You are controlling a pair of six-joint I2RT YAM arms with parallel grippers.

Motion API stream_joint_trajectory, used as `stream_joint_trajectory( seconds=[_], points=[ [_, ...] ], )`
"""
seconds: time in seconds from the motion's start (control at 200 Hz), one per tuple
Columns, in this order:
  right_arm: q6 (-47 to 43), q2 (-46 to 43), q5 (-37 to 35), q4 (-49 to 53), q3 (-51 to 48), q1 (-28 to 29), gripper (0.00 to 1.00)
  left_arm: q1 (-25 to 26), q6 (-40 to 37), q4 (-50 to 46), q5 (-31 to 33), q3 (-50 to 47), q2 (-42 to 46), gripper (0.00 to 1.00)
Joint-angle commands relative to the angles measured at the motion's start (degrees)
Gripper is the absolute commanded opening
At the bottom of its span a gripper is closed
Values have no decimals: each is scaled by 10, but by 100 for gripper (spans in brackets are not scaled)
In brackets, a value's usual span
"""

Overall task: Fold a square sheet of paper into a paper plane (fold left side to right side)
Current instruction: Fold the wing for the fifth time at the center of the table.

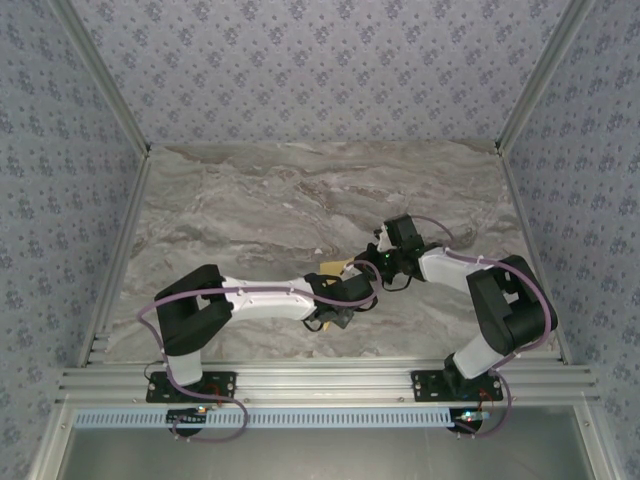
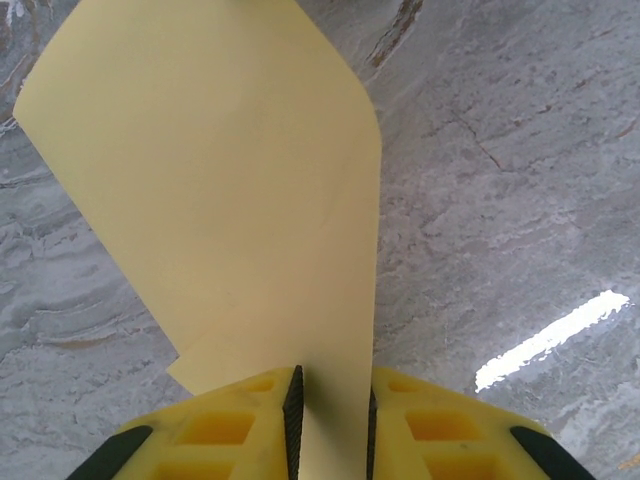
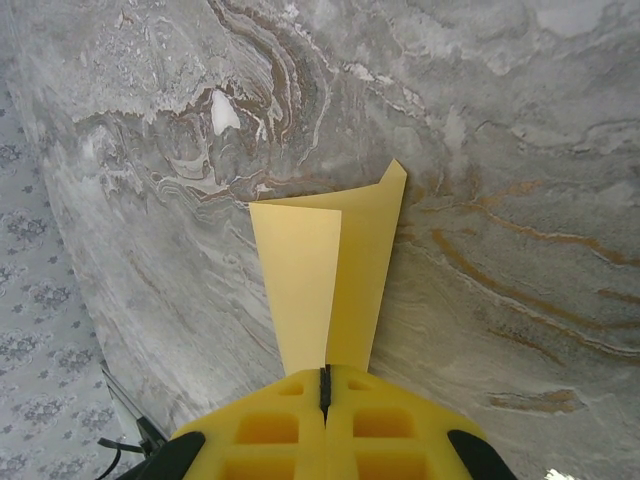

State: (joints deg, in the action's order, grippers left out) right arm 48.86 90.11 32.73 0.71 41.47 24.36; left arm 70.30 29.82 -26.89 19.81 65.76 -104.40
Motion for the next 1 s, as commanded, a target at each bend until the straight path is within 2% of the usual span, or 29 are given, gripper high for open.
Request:
stream_joint_trajectory(
  seconds=[0.0,0.125,0.19,0.4,0.585,0.75,0.994],
  points=[
    [-3,2,0,4,13,-4,1,7,-1,-6,11,14,-5,19],
    [-2,-10,5,-17,6,-11,14,6,0,2,9,10,-1,15],
    [-10,-26,-1,-20,0,-16,25,3,0,12,-1,9,2,14],
    [-40,-101,-12,-6,-30,-59,45,-31,16,81,-69,-27,27,12],
    [-77,-148,2,33,-53,-99,50,-71,48,186,-161,-86,56,12],
    [-122,-181,8,52,-81,-112,53,-116,89,297,-250,-143,77,12],
    [-111,-177,29,-69,-142,-91,53,-166,159,428,-355,-195,88,11]
  ],
)
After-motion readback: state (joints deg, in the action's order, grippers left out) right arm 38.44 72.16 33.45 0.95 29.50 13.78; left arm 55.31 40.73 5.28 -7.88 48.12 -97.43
